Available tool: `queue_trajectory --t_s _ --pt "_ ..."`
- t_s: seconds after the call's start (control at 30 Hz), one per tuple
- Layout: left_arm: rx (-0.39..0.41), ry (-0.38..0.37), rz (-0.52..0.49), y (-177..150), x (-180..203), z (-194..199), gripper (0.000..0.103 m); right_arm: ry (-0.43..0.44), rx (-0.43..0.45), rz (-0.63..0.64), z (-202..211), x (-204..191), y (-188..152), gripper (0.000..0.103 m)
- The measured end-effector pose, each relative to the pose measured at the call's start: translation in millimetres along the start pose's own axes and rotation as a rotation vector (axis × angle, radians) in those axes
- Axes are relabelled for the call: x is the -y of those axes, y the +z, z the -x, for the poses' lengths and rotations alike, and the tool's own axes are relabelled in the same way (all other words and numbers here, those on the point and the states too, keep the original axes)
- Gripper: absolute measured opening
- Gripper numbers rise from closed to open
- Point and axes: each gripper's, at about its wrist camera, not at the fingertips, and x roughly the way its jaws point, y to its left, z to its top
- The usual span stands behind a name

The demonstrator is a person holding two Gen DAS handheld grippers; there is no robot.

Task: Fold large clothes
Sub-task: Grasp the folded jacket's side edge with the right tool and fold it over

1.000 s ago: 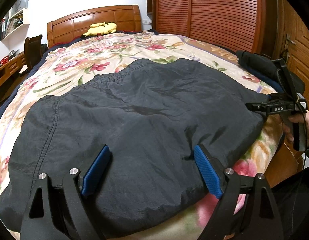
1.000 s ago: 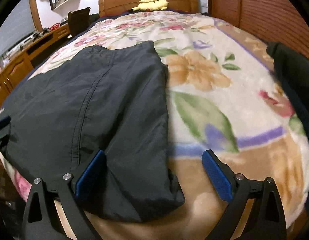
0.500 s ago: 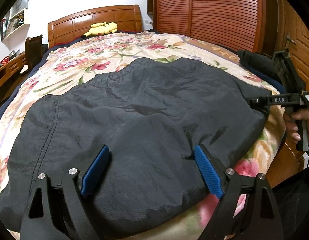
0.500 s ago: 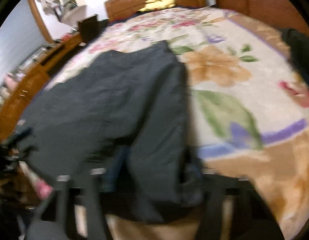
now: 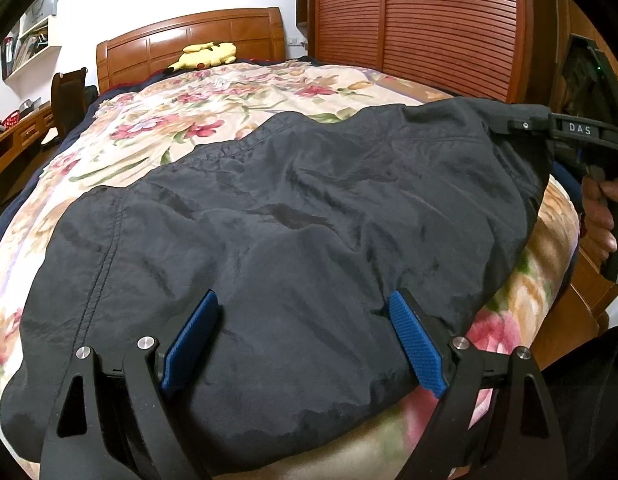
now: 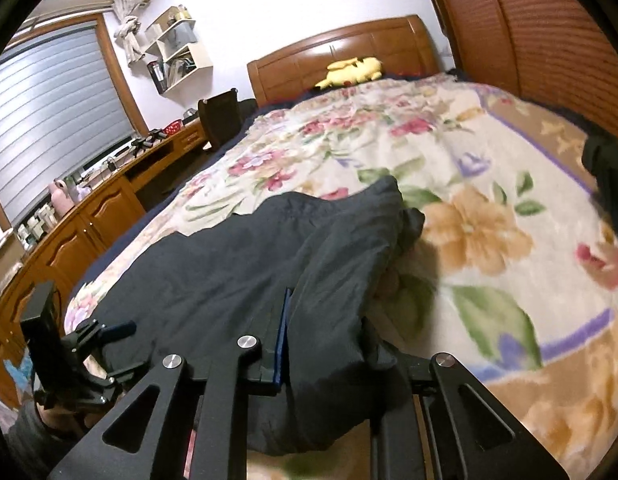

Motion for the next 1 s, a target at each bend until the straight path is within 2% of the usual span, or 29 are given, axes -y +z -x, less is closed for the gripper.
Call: queue_trajectory --t_s 0.2,0.4,0.7,1.0 --pt "0.03 0.028 -0.008 -4.6 -6.0 24.1 0.088 -0.027 0.039 0.062 -4.0 -16.8 3.0 0.017" --pt "0.088 0.043 0.014 -13.1 -30.3 59.0 0.088 -0.009 0.1 0.148 -2.8 -53.2 1.4 0.015" --pt "0.154 0.087 0.077 -26.6 -77.7 105.2 0.088 0.024 0.103 0.305 -29.1 -114.0 16.9 0.013" --pt "0.17 0.148 0.156 -46.1 -129.0 128.3 0.088 0.103 0.073 0.461 -71.0 -194.0 21.2 0.011"
